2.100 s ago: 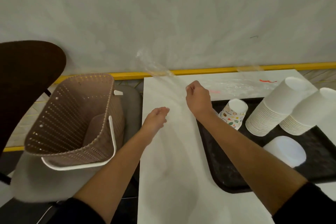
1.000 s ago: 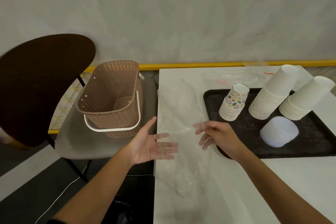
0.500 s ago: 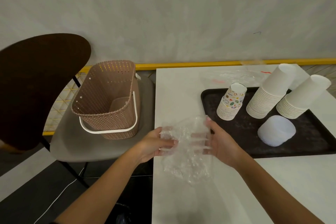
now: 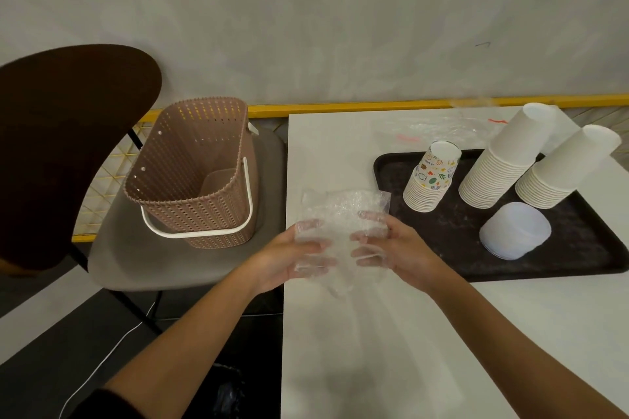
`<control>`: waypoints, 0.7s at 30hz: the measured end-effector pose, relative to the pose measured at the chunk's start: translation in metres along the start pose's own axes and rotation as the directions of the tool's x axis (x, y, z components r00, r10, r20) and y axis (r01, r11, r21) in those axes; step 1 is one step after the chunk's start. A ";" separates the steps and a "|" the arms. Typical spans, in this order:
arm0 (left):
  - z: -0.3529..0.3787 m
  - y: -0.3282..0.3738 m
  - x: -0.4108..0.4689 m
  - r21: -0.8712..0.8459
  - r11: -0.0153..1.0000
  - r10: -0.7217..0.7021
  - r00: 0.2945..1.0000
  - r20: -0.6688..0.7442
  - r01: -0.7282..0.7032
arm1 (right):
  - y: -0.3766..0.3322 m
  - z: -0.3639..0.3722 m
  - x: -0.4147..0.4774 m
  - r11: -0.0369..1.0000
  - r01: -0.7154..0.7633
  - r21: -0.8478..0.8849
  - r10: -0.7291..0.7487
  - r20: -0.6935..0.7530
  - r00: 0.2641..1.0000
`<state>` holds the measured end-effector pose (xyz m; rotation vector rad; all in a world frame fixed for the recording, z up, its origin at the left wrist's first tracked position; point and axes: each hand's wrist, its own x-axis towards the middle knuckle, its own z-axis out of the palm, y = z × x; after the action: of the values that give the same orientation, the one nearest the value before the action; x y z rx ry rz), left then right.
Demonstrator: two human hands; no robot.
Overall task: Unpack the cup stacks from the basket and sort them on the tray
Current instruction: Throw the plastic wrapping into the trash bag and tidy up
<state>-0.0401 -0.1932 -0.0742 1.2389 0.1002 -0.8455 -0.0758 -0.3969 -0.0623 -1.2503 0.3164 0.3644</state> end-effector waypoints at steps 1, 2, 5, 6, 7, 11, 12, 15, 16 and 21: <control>-0.001 0.000 -0.002 0.002 1.000 0.001 1.000 0.026 -0.001 | 0.000 -0.001 0.001 0.999 0.037 -0.001 -0.037 -0.002 0.999; -0.001 0.001 -0.003 0.004 1.000 0.009 1.000 0.021 -0.009 | 0.000 -0.002 0.001 0.997 0.077 -0.019 -0.077 -0.003 0.997; -0.003 0.001 -0.004 -0.052 0.999 -0.003 0.999 -0.040 0.001 | 0.002 0.000 0.000 0.965 0.193 -0.177 -0.201 -0.032 0.979; -0.004 0.002 -0.003 -0.099 0.995 -0.031 0.999 -0.040 0.027 | 0.003 0.000 0.002 0.944 0.216 -0.248 -0.234 -0.043 0.971; -0.006 0.002 -0.003 -0.166 0.983 -0.080 0.996 -0.025 0.075 | 0.005 -0.001 0.004 0.913 0.250 -0.324 -0.276 -0.037 0.960; -0.010 0.004 -0.002 -0.379 0.859 -0.330 0.938 0.104 0.344 | 0.012 -0.002 0.008 0.580 0.482 -0.657 -0.540 0.133 0.831; -0.008 0.004 -0.001 -0.343 0.874 -0.334 0.938 0.091 0.345 | 0.014 -0.003 0.009 0.454 0.517 -0.725 -0.579 0.202 0.790; 0.003 0.002 0.000 -0.126 0.961 -0.252 0.967 -0.046 0.244 | 0.020 -0.004 0.013 0.318 0.505 -0.802 -0.533 0.289 0.795; 0.005 0.000 -0.001 -0.044 0.978 -0.209 0.973 -0.096 0.205 | 0.021 -0.003 0.014 0.376 0.461 -0.804 -0.488 0.251 0.836; -0.009 -0.017 -0.007 0.461 0.887 0.206 0.877 -0.434 0.020 | 0.025 0.014 0.004 0.972 -0.146 -0.186 0.145 -0.020 0.989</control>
<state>-0.0519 -0.1836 -0.0874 1.8695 0.2424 -0.4683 -0.0826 -0.3762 -0.0819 -1.4172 0.3874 0.5257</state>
